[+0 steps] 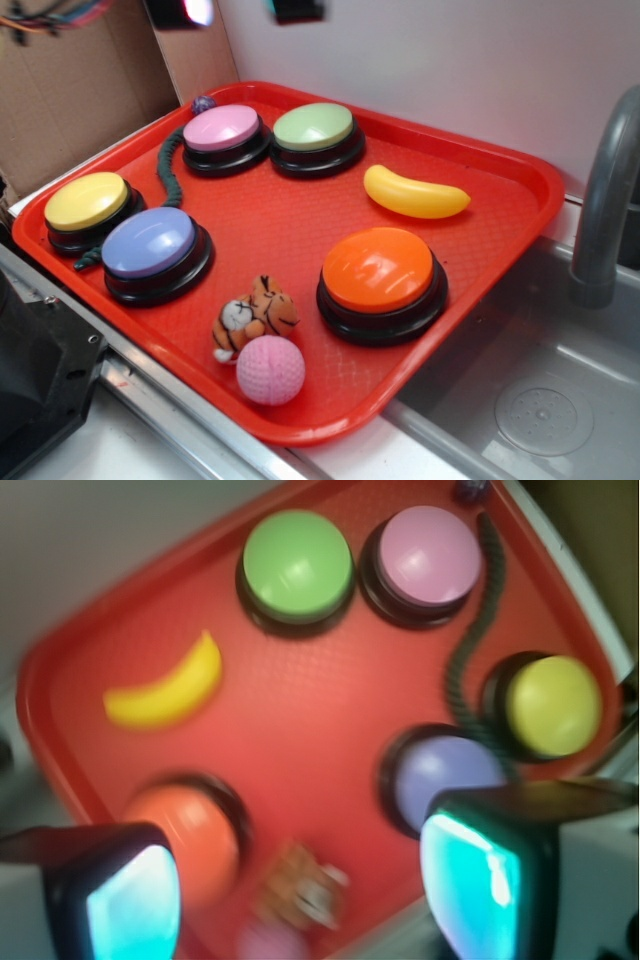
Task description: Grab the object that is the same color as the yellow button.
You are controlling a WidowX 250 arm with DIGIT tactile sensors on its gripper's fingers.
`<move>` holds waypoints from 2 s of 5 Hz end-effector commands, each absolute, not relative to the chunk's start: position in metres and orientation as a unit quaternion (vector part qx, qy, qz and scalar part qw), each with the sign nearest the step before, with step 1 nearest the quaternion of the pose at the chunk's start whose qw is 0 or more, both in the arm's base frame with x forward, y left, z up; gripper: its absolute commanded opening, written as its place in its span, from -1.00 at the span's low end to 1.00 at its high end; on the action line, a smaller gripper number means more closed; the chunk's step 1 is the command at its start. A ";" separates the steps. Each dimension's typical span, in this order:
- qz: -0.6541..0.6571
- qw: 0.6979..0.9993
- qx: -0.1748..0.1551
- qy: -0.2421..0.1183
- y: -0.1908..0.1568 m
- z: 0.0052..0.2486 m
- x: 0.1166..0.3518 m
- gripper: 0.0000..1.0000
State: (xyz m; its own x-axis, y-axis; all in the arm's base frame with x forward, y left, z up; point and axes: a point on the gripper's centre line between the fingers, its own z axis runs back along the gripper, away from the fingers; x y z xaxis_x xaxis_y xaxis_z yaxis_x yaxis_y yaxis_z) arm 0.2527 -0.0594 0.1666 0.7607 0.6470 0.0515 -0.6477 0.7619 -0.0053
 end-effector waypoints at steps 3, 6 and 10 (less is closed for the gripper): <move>0.496 0.868 0.006 -0.024 -0.081 0.072 0.316 1.00; 0.553 0.833 -0.018 -0.027 -0.072 0.044 0.319 1.00; 0.590 0.806 -0.049 0.011 -0.069 0.024 0.322 -1.00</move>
State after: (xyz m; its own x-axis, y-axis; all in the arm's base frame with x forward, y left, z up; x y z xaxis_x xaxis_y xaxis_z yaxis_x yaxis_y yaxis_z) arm 0.3201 -0.0773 0.0175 0.3061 0.9488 -0.0782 -0.9520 0.3044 -0.0332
